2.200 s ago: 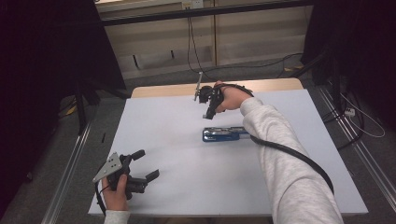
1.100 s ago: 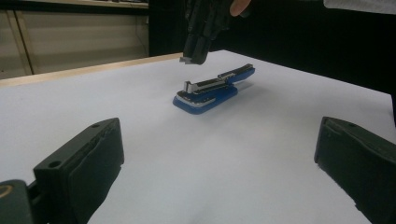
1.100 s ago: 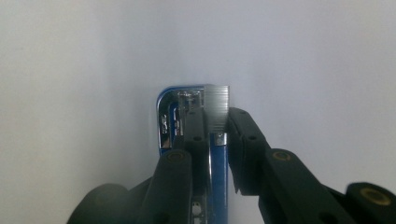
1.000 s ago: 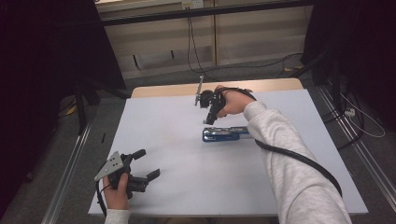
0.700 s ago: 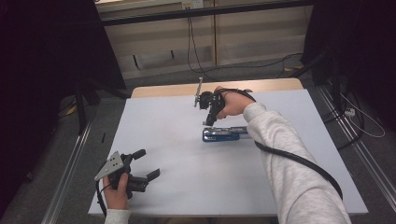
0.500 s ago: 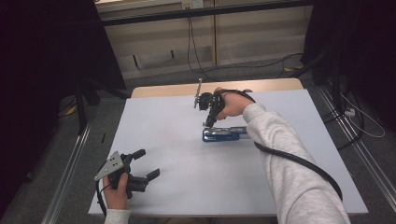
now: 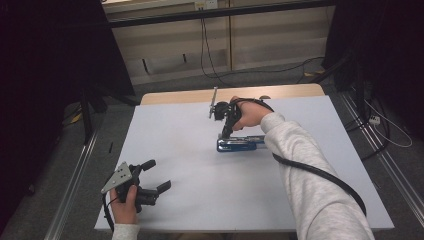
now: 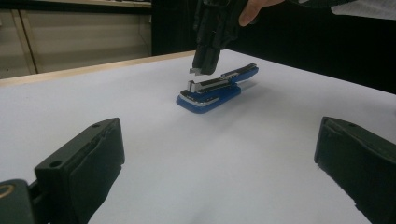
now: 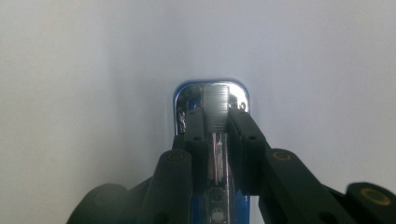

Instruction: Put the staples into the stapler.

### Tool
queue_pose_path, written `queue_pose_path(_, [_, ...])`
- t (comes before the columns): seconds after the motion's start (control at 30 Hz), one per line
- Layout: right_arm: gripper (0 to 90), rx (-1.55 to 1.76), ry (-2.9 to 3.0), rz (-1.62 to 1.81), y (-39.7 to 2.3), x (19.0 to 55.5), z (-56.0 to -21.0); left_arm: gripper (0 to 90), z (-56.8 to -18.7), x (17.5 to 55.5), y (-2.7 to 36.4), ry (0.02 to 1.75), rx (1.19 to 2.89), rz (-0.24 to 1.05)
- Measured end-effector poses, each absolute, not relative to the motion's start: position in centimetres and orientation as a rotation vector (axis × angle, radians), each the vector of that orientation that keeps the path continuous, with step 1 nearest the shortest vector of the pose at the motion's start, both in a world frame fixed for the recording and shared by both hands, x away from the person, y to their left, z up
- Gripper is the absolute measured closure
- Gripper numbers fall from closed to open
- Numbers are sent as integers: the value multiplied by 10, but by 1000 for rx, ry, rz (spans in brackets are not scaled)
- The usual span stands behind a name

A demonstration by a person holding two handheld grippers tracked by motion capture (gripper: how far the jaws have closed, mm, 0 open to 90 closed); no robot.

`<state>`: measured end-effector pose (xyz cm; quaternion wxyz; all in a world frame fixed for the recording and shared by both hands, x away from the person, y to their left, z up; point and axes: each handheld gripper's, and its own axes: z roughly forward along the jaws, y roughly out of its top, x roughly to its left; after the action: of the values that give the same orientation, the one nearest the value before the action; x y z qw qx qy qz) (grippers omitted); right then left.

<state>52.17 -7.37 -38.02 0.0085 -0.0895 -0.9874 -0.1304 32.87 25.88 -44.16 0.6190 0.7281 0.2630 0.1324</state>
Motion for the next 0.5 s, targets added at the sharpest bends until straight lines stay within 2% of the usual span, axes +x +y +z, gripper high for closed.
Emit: queue_pose_path(0.5, [785, -266, -3089, -386, -73, 522, -385, 16, -442, 329, 258, 599, 1675, 306])
